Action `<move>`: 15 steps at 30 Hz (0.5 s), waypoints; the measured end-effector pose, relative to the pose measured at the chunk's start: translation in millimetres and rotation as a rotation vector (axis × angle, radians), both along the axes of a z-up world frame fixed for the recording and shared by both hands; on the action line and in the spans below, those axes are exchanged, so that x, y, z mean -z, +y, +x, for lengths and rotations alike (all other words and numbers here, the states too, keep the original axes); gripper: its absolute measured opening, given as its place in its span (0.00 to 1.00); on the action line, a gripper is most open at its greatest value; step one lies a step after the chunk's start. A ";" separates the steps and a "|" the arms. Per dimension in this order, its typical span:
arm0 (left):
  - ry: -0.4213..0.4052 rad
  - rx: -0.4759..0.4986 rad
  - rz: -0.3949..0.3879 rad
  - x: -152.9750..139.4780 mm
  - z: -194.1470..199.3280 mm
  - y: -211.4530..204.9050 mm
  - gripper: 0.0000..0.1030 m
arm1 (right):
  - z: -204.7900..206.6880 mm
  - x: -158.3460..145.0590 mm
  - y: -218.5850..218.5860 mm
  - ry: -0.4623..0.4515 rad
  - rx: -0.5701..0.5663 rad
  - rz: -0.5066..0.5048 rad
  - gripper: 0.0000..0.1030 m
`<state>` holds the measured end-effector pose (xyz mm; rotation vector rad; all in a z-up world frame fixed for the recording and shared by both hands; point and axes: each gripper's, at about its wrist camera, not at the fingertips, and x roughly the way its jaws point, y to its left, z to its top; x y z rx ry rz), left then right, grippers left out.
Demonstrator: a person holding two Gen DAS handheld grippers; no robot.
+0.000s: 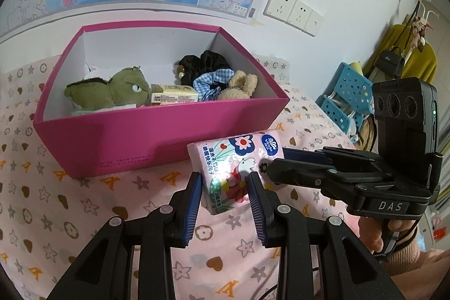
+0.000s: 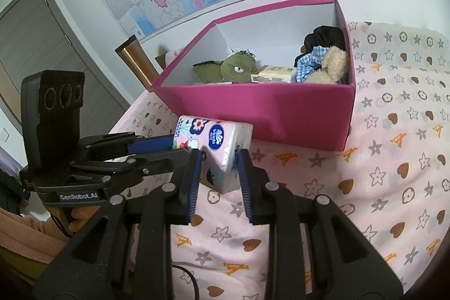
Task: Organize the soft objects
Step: 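Lift the floral tissue pack with the right gripper toward the box, then carry the floral tissue pack over the box rim with the right gripper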
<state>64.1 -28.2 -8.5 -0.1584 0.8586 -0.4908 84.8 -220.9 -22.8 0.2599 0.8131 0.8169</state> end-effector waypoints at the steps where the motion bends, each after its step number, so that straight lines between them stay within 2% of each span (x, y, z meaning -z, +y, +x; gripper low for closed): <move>1: -0.001 0.000 0.000 -0.8 0.3 0.1 0.31 | -0.1 -0.1 -0.5 -0.001 -0.001 0.001 0.29; 15: -0.022 -0.002 0.006 -6.0 0.9 -0.4 0.31 | 4.6 -5.4 -2.8 -0.016 -0.004 0.006 0.29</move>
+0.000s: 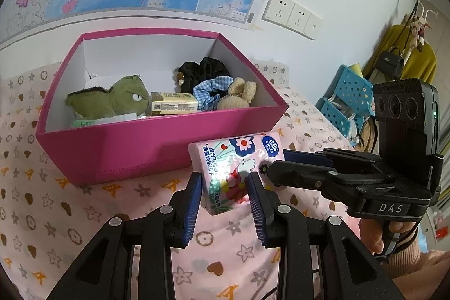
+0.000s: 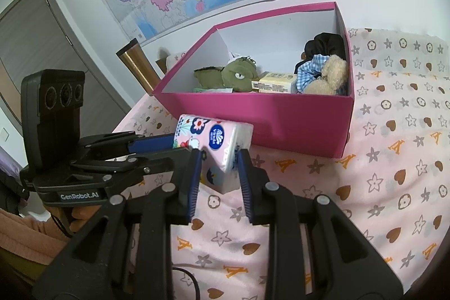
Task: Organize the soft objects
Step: 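Carry the floral tissue pack over the box rim with the right gripper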
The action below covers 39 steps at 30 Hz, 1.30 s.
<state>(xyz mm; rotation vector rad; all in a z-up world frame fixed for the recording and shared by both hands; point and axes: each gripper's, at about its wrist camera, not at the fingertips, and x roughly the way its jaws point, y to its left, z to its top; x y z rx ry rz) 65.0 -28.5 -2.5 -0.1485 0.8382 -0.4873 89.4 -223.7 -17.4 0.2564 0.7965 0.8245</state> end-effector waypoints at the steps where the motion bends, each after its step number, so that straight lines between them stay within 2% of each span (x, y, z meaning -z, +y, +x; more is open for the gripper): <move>1: -0.001 0.000 0.000 -0.1 0.0 0.2 0.31 | -0.2 -0.1 0.0 -0.001 -0.001 0.000 0.29; 39: -0.039 0.015 0.012 -13.2 12.1 -1.6 0.31 | 6.9 -11.4 -3.8 -0.041 0.004 0.008 0.29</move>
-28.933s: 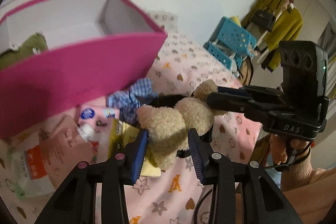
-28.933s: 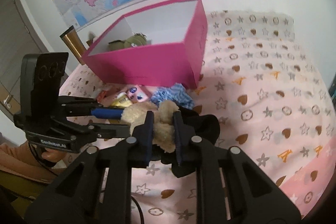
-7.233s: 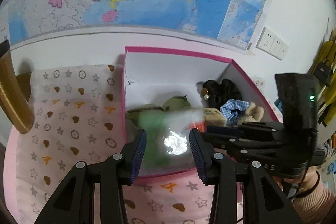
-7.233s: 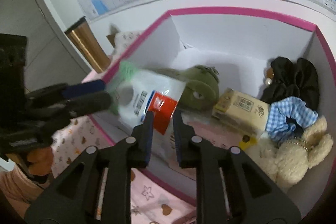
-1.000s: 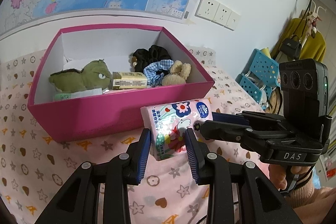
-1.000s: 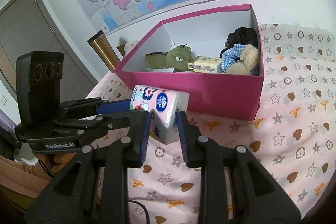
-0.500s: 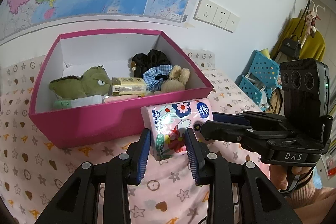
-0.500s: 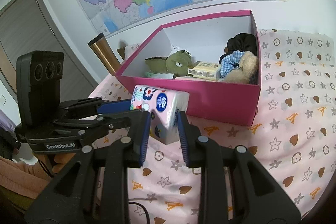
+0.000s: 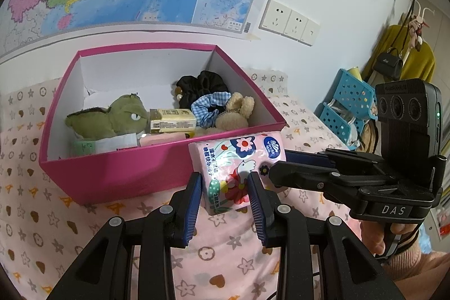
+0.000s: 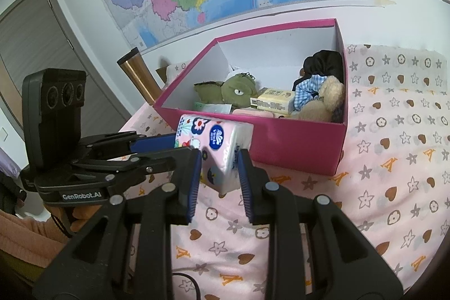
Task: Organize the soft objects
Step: 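Carry the floral tissue pack over the box rim with the right gripper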
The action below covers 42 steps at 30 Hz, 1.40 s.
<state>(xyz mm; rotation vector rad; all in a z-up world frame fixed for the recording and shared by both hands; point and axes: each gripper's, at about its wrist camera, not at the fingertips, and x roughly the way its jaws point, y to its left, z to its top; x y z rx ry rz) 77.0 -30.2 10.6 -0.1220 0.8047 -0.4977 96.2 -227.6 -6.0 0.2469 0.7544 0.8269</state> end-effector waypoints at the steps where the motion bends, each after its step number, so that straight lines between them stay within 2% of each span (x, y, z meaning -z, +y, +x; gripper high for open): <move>1: 0.000 0.000 0.001 -0.1 0.6 0.2 0.31 | -0.3 0.0 0.2 0.000 0.000 0.000 0.29; 42: -0.042 -0.018 0.002 -11.7 14.9 6.7 0.31 | 20.1 -13.6 6.5 -0.040 -0.004 0.003 0.29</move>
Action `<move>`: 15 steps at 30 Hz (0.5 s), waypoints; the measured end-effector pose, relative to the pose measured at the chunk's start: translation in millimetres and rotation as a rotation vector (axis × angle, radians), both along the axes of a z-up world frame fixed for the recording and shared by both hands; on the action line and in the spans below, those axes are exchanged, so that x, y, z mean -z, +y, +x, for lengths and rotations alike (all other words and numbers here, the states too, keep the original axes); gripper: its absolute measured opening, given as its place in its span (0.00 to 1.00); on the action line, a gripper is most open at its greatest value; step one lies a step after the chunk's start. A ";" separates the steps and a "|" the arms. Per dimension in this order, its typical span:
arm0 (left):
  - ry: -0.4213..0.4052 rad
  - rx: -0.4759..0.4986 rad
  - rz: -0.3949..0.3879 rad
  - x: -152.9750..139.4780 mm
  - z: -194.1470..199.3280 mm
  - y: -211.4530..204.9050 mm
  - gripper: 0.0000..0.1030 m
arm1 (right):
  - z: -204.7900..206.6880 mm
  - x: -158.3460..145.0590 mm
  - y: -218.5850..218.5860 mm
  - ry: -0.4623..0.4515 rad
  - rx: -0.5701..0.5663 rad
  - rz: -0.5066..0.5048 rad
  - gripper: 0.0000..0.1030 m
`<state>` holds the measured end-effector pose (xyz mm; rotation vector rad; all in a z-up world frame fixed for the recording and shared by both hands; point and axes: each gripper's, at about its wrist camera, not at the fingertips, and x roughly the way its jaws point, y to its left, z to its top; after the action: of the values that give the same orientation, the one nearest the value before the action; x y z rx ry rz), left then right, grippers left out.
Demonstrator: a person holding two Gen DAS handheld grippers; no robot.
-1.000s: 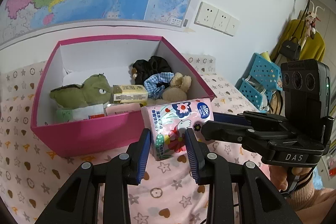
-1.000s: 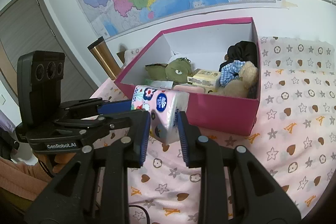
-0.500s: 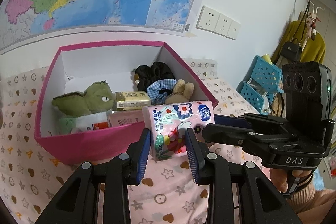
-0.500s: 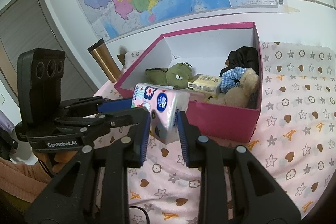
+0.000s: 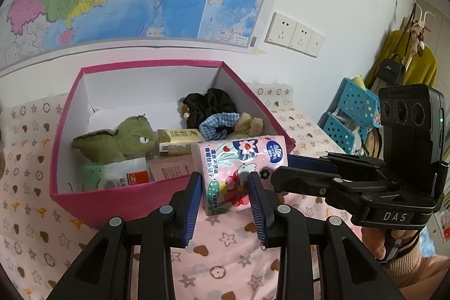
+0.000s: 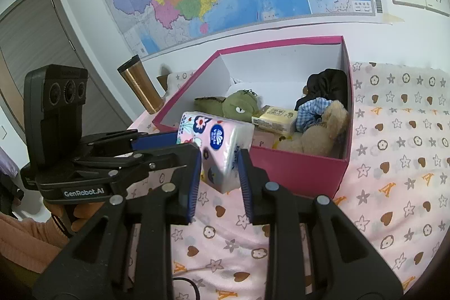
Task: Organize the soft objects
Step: 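Carry the floral tissue pack over the box rim with the right gripper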
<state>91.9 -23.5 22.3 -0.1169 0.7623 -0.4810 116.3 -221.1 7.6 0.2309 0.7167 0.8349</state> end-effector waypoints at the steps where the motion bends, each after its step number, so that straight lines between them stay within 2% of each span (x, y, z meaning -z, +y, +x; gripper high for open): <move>1: -0.002 -0.001 0.002 -0.1 -0.2 0.1 0.31 | -0.1 0.1 0.0 -0.001 -0.001 0.000 0.29; 15: -0.013 -0.004 0.010 -3.0 5.1 -0.8 0.31 | 10.3 -6.2 1.1 -0.009 -0.002 0.012 0.29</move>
<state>97.1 -24.2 25.3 -0.1056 0.7519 -0.4737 126.6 -220.0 13.8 0.2367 0.7042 0.8421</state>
